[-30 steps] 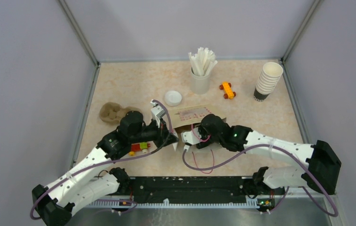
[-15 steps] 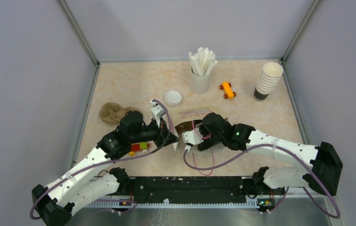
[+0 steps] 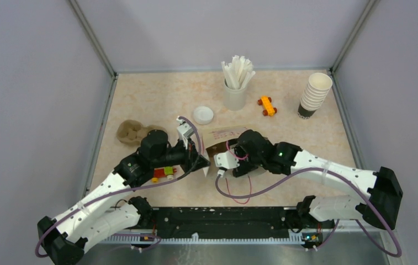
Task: Pack the takeout coffee
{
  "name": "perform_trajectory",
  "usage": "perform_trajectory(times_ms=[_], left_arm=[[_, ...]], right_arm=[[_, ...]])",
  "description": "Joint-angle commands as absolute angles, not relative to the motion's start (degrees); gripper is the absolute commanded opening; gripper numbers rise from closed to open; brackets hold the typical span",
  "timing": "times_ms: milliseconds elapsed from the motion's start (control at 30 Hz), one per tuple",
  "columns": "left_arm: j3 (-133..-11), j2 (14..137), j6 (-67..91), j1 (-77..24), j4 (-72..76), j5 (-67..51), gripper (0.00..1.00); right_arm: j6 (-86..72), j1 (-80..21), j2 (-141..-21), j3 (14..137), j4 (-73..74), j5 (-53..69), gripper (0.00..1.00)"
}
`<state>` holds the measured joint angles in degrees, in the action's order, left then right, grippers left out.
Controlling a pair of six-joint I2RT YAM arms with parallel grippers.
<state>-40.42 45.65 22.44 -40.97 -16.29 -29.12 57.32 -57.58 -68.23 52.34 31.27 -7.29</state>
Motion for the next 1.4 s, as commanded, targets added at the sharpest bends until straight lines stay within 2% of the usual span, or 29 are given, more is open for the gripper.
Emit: perform_trajectory(times_ms=[0, 533, 867, 1067, 1167, 1233, 1367], left_arm=[[-43.16, 45.68, 22.54, -40.98, -14.15, -29.09, 0.12], [-43.49, 46.52, 22.76, -40.99, -13.80, -29.37, 0.12], [-43.63, 46.71, 23.19, -41.00, -13.67, -29.67, 0.12], [-43.35, 46.43, 23.67, -41.00, -13.36, -29.59, 0.12], [-43.33, 46.45, 23.64, -40.98, -13.45, -29.79, 0.12], [-43.31, 46.37, 23.72, -40.96, -13.54, -29.86, 0.12], [-42.98, 46.08, 24.07, -40.96, -13.38, -29.88, 0.12]], right_arm=[[56.25, -57.17, -66.20, 55.28, 32.89, -6.22, 0.79], [54.70, -57.13, -64.87, 55.17, 34.83, -5.42, 0.87], [52.88, -57.14, -64.05, 57.80, 37.77, -2.88, 0.71], [51.63, -57.16, -63.12, 57.74, 38.63, -1.45, 0.71], [51.21, -57.13, -63.07, 57.70, 39.13, -0.50, 0.64], [50.88, -57.15, -62.96, 57.50, 38.96, 0.44, 0.50], [50.40, -57.13, -63.79, 57.49, 38.09, 2.31, 0.34]])
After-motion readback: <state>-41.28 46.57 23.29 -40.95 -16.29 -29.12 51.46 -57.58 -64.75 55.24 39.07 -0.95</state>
